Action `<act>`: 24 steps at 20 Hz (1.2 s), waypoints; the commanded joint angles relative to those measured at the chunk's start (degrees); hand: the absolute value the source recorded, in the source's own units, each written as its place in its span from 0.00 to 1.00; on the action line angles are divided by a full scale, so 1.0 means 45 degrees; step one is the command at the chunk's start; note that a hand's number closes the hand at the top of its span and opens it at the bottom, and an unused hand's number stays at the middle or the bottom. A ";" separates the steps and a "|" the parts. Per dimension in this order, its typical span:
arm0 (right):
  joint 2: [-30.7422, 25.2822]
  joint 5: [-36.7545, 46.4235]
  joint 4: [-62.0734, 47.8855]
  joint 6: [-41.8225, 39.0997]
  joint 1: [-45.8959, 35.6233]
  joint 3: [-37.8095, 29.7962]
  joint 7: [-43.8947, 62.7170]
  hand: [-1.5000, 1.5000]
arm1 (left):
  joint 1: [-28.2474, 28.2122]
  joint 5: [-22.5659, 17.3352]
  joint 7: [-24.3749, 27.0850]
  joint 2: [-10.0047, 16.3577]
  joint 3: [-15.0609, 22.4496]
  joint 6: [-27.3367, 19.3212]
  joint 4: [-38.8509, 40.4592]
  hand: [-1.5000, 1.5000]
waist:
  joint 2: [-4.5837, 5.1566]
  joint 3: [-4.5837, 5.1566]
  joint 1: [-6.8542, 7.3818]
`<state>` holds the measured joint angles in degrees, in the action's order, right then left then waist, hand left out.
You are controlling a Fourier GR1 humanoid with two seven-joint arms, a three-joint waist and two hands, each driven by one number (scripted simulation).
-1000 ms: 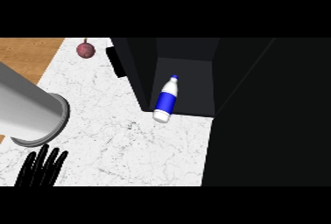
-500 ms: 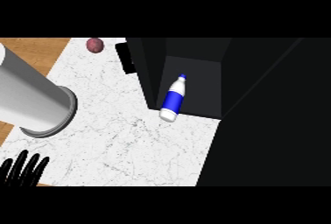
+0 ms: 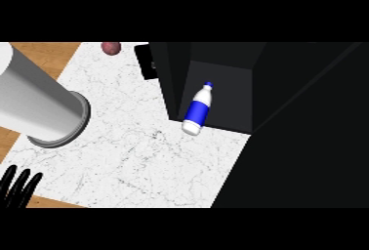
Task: Pick up the bottled water, place it into the cabinet and close the cabinet
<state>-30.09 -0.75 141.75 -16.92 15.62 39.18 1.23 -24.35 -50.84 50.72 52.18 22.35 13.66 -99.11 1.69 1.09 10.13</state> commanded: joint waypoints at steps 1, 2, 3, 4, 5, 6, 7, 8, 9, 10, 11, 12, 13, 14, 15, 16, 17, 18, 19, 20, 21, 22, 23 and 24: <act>0.1185 -0.0343 -0.0725 0.0480 -0.0883 0.1085 0.1795 1.00 | -0.0088 -0.0070 0.0173 0.0092 -0.0052 0.0497 0.0025 0.00 | 0.0035 0.0014 0.0029; 0.1309 -0.0427 -0.1012 0.0524 -0.1051 0.0833 0.1828 1.00 | 0.0067 -0.0022 0.0056 0.0213 -0.0157 0.0362 -0.0130 0.00 | 0.0119 -0.0012 0.0081; 0.1471 -0.0494 -0.1155 0.0673 -0.0983 0.0735 0.1870 1.00 | 0.0018 -0.0169 0.0113 0.0341 -0.0329 0.0619 0.0175 0.00 | 0.0150 0.0010 0.0082; 0.1704 -0.0666 -0.1178 0.0848 -0.0920 0.0702 0.1956 1.00 | -0.0026 -0.0195 0.0143 0.0353 -0.0401 0.0548 0.0033 0.00 | 0.0121 -0.0012 0.0104; 0.1712 -0.0734 -0.1332 0.0679 -0.1155 0.0739 0.2086 1.00 | 0.0204 -0.0327 0.0046 0.0365 -0.0514 0.0610 0.0129 0.00 | 0.0173 -0.0007 0.0003; 0.1982 -0.0954 -0.1433 0.0892 -0.1280 0.0539 0.2301 1.00 | 0.0100 -0.0360 0.0037 0.0436 -0.0581 0.0561 0.0039 0.00 | 0.0188 -0.0021 0.0150; 0.2303 -0.1154 -0.1778 0.0995 -0.1369 0.0520 0.2254 1.00 | 0.0064 -0.0279 0.0122 0.0423 -0.0608 0.0592 0.0120 0.00 | 0.0199 -0.0035 0.0221; 0.2405 -0.1487 -0.1689 0.1044 -0.1409 0.0448 0.2499 1.00 | 0.0120 -0.0287 -0.0028 0.0412 -0.0526 0.0557 0.0024 0.00 | 0.0227 -0.0032 0.0118; 0.2620 -0.1756 -0.1993 0.1083 -0.1521 0.0487 0.2654 1.00 | 0.0023 -0.0294 0.0113 0.0543 -0.0721 0.0661 0.0111 0.00 | 0.0196 -0.0041 0.0292; 0.2921 -0.2044 -0.2303 0.1137 -0.1818 0.0309 0.2699 1.00 | 0.0135 -0.0413 0.0033 0.0553 -0.0750 0.0837 0.0291 0.00 | 0.0284 -0.0043 0.0205; 0.3149 -0.2365 -0.2404 0.1233 -0.1969 0.0233 0.2967 1.00 | 0.0075 -0.0309 0.0115 0.0486 -0.0705 0.0841 0.0265 0.00 | 0.0251 -0.0044 0.0222; 0.3349 -0.2532 -0.2654 0.1243 -0.2140 0.0211 0.3050 1.00 | 0.0106 -0.0415 0.0065 0.0516 -0.0788 0.0873 0.0365 0.00 | 0.0307 -0.0034 0.0295; 0.3561 -0.2775 -0.2945 0.1328 -0.2292 0.0068 0.3212 1.00 | 0.0164 -0.0434 0.0001 0.0608 -0.0846 0.0833 0.0022 0.00 | 0.0280 -0.0076 0.0290; 0.3791 -0.3196 -0.3089 0.1347 -0.2508 -0.0199 0.3240 1.00 | 0.0097 -0.0543 -0.0015 0.0641 -0.0924 0.0906 0.0179 0.00 | 0.0318 -0.0083 0.0315; 0.3951 -0.3501 -0.3408 0.1277 -0.2715 -0.0188 0.3388 1.00 | 0.0033 -0.0405 -0.0027 0.0713 -0.0881 0.0960 0.0161 0.00 | 0.0293 -0.0089 0.0363; 0.4210 -0.3886 -0.3948 0.1204 -0.2865 -0.0178 0.3345 1.00 | 0.0061 -0.0465 -0.0064 0.0690 -0.0900 0.0987 0.0200 0.00 | 0.0307 -0.0109 0.0296; 0.4230 -0.4565 -0.4140 0.0950 -0.3178 -0.0444 0.3471 1.00 | 0.0186 -0.0503 0.0021 0.0528 -0.0972 0.0951 0.0325 0.00 | 0.0329 -0.0113 0.0212; 0.4398 -0.4692 -0.4323 0.0977 -0.3495 -0.0593 0.3605 1.00 | 0.0045 -0.0518 -0.0019 0.0741 -0.1029 0.1113 0.0232 0.00 | 0.0278 -0.0108 0.0366; 0.4508 -0.4915 -0.4773 0.1063 -0.3708 -0.0906 0.3780 1.00 | -0.0020 -0.0671 0.0041 0.0624 -0.1091 0.1083 0.0164 0.00 | 0.0183 -0.0126 0.0158; 0.4605 -0.4867 -0.5145 0.1113 -0.4047 -0.1258 0.3837 1.00 | -0.0047 -0.0689 -0.0141 0.0687 -0.1078 0.1038 0.0376 0.00 | 0.0210 -0.0114 0.0066; 0.4641 -0.4872 -0.5486 0.1133 -0.4452 -0.1857 0.3813 1.00 | -0.0107 -0.0680 -0.0090 0.0808 -0.1185 0.1174 0.0379 0.00 | 0.0159 -0.0123 0.0042; 0.4740 -0.4930 -0.5925 0.1166 -0.4850 -0.2416 0.3727 1.00 | -0.0200 -0.0763 -0.0090 0.0579 -0.1112 0.1017 0.0418 0.00 | 0.0131 -0.0136 -0.0078; 0.4914 -0.5017 -0.6142 0.1335 -0.5288 -0.2827 0.3797 1.00 | -0.0109 -0.0713 -0.0065 0.0469 -0.1102 0.1021 0.0581 0.00 | 0.0100 -0.0119 -0.0262; 0.5049 -0.4863 -0.6597 0.1553 -0.5636 -0.3166 0.3825 1.00 | -0.0042 -0.0848 -0.0086 0.0644 -0.1375 0.1010 0.0543 0.00 | 0.0061 -0.0127 -0.0258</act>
<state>-13.18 -25.07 120.73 -18.45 -3.85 29.03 14.95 -24.59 -53.89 49.26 54.98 17.29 16.78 -97.43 1.80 0.86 10.08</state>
